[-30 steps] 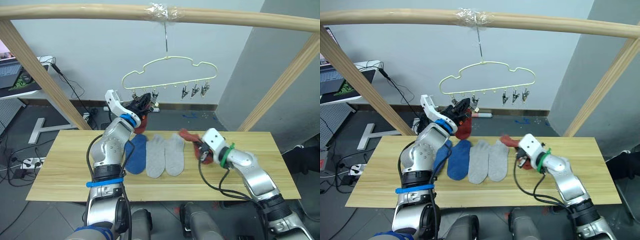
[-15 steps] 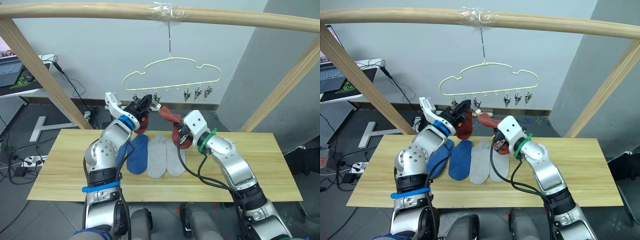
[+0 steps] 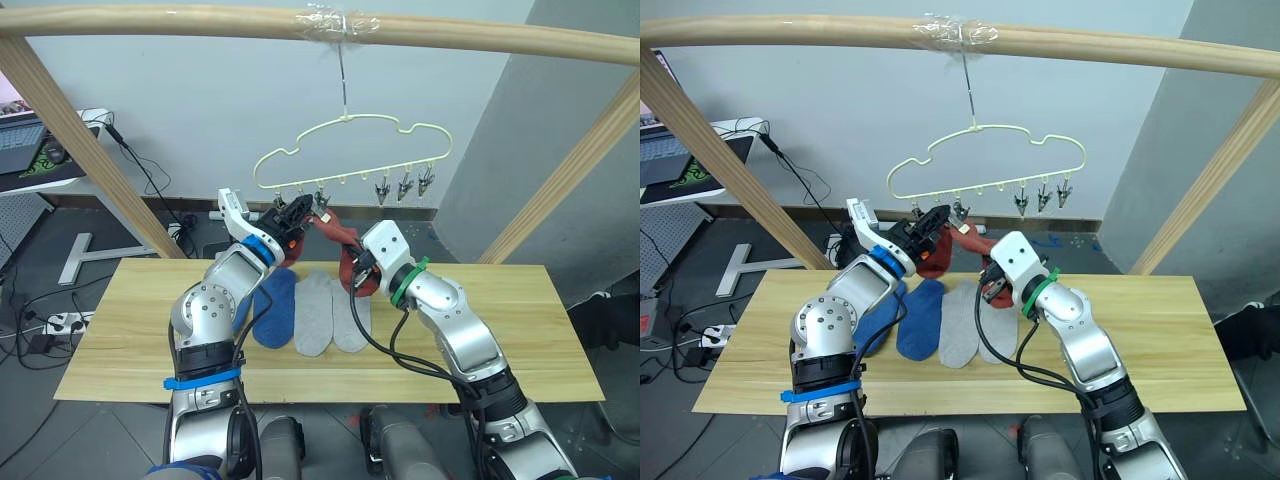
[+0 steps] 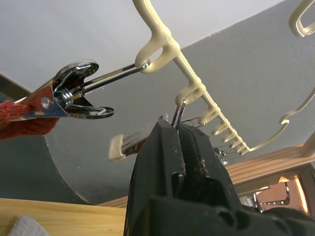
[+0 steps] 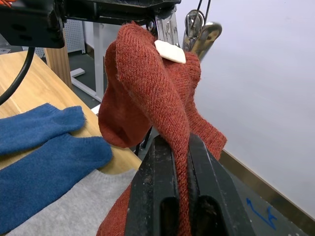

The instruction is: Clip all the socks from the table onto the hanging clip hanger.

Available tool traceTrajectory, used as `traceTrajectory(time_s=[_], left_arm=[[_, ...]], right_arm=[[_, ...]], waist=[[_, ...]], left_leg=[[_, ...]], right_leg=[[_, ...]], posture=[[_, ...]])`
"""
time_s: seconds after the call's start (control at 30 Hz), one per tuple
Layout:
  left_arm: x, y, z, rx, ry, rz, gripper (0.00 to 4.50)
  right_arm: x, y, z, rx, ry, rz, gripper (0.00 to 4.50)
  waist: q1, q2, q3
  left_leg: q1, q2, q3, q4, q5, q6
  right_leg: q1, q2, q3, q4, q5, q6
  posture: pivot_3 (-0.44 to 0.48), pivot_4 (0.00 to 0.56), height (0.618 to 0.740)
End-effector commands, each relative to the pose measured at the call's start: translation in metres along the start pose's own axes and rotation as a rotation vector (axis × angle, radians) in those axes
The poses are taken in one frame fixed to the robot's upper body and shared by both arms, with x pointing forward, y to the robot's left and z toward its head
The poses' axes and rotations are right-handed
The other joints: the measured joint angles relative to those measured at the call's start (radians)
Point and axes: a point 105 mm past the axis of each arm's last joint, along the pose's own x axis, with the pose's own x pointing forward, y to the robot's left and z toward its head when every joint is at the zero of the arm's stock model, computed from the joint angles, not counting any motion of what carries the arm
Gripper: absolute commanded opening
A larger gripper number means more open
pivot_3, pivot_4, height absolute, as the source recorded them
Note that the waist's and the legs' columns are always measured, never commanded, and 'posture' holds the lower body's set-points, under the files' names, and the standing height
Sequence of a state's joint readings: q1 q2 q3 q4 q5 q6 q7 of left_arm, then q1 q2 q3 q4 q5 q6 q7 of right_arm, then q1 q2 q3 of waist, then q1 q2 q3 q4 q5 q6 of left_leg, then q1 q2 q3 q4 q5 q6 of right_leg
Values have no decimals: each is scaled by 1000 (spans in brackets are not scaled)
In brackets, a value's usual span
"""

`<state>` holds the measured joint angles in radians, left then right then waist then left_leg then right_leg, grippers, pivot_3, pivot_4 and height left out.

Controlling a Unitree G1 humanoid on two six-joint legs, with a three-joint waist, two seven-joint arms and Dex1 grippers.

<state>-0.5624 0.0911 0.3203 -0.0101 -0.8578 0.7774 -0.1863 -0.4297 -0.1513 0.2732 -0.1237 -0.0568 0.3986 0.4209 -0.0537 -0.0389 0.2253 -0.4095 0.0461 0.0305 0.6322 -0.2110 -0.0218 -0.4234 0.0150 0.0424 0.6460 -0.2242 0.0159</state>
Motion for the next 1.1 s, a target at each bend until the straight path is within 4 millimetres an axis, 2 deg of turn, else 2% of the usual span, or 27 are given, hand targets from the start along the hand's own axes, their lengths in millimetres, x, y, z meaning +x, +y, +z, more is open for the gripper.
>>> traceTrajectory(time_s=[0.03, 0.3, 0.43, 0.47, 0.63, 0.67, 0.77, 1.07, 1.1], left_arm=[[-5, -4, 9, 12, -39, -21, 572], [-8, -6, 11, -11, -32, -38, 3106], [-31, -1, 15, 15, 4, -34, 4305], [-37, 2, 16, 35, 12, -20, 4463], [-51, 10, 27, 67, 12, 13, 4463], [-52, 9, 29, 93, 12, 15, 4500], [-52, 4, 32, 148, 13, 4, 4500], [-48, -6, 17, 361, 68, -6, 4500], [-45, -6, 14, 394, 71, -1, 4500]], right_arm=[[1, -1, 14, -9, -52, 2, 0], [1, 1, 13, 9, -48, 11, 0], [2, 13, 10, 154, -39, 69, 0], [2, 19, 11, 206, -41, 99, 0], [3, 31, 19, 501, -57, 148, 0], [3, 32, 18, 516, -49, 158, 544], [2, 38, 17, 534, -28, 203, 1343], [-8, 25, -1, 456, 47, 168, 4464], [-9, 22, -3, 452, 48, 156, 4488]], waist=[[0, 0, 0], [6, 0, 0], [1, 0, 0], [0, 0, 0], [8, 0, 0], [11, 0, 0], [24, -1, 0], [27, -1, 0], [27, -1, 0]], left_leg=[[0, 0, 0, 0, 0, 0], [-6, 0, -1, 0, 0, 0], [-7, 1, -1, 0, 0, 0], [-7, 1, -1, -1, 0, 0], [-9, 2, -3, -1, 0, 0], [-9, 2, -3, -1, 0, 0], [-9, 1, -3, 0, 0, 0], [-12, 1, -1, 0, 0, 0], [-13, 1, -1, 0, 0, 0]], right_leg=[[0, 0, 0, 0, 0, 0], [-4, 0, -1, 0, 0, 0], [-7, 0, 0, 0, 0, 0], [-8, 0, 0, 1, 0, 0], [-10, 0, 0, 3, 0, 0], [-10, 0, -1, 3, 0, 0], [-10, -1, -1, 3, 0, 0], [-13, -4, -1, 1, 0, 0], [-13, -4, 0, 1, 0, 0]], posture=[[-13, 205, 740], [-13, 203, 740], [-10, 199, 740], [-10, 199, 740], [6, 203, 740], [20, 203, 740], [27, 203, 740], [28, 207, 740], [28, 207, 740]])
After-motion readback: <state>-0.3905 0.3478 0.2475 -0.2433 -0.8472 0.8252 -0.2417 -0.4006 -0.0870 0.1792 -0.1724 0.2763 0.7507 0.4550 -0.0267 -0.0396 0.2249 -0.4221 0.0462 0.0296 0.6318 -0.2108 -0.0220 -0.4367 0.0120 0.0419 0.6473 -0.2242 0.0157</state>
